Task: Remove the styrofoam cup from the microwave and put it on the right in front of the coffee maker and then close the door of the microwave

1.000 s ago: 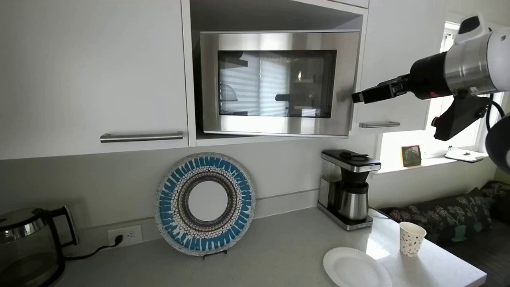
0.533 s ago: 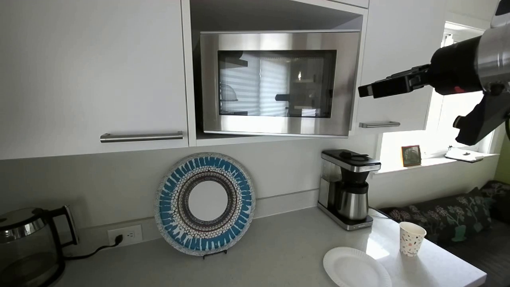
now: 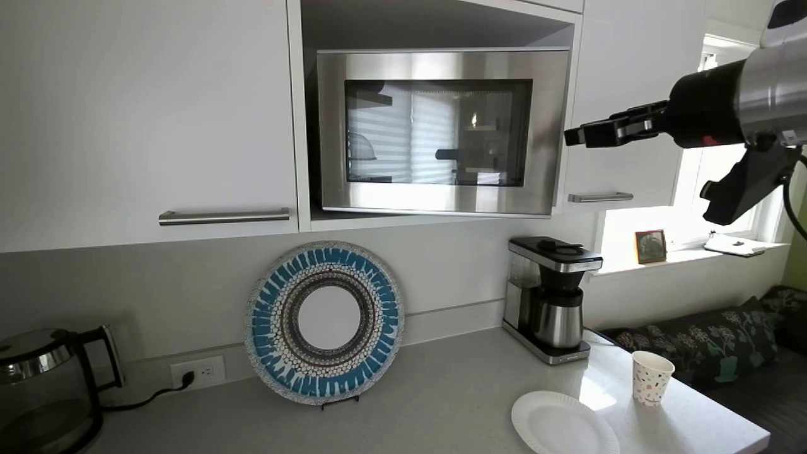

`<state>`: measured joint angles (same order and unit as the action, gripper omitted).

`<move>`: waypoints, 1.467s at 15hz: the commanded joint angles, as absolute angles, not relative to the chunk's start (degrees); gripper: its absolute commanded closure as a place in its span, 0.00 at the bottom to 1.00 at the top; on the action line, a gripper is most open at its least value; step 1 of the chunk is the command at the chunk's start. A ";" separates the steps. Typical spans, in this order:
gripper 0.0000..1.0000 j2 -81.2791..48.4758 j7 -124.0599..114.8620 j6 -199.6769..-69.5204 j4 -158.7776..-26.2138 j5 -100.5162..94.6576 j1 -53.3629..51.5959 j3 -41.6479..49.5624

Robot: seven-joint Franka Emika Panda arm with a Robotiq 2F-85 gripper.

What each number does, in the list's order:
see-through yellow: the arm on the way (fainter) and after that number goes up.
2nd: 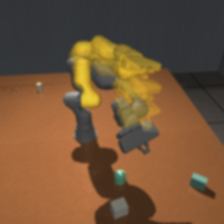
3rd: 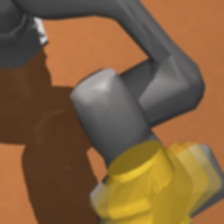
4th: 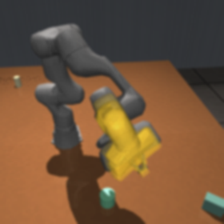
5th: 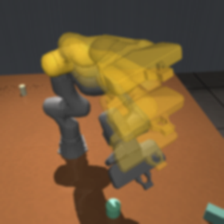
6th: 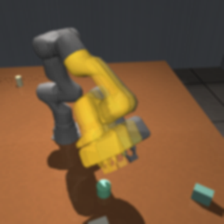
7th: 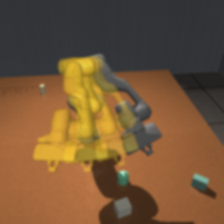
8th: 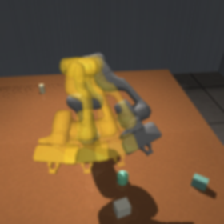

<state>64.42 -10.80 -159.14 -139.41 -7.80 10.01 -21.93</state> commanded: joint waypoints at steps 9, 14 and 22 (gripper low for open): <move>1.00 47.66 -3.74 -171.59 -133.15 -10.04 10.89 -20.17; 1.00 42.57 -2.60 -174.94 -129.71 -11.40 13.09 -20.78; 1.00 35.08 -4.03 -179.62 -123.31 -12.66 21.32 -24.10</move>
<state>38.54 -2.99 -177.42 -126.65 -10.94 17.77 -22.12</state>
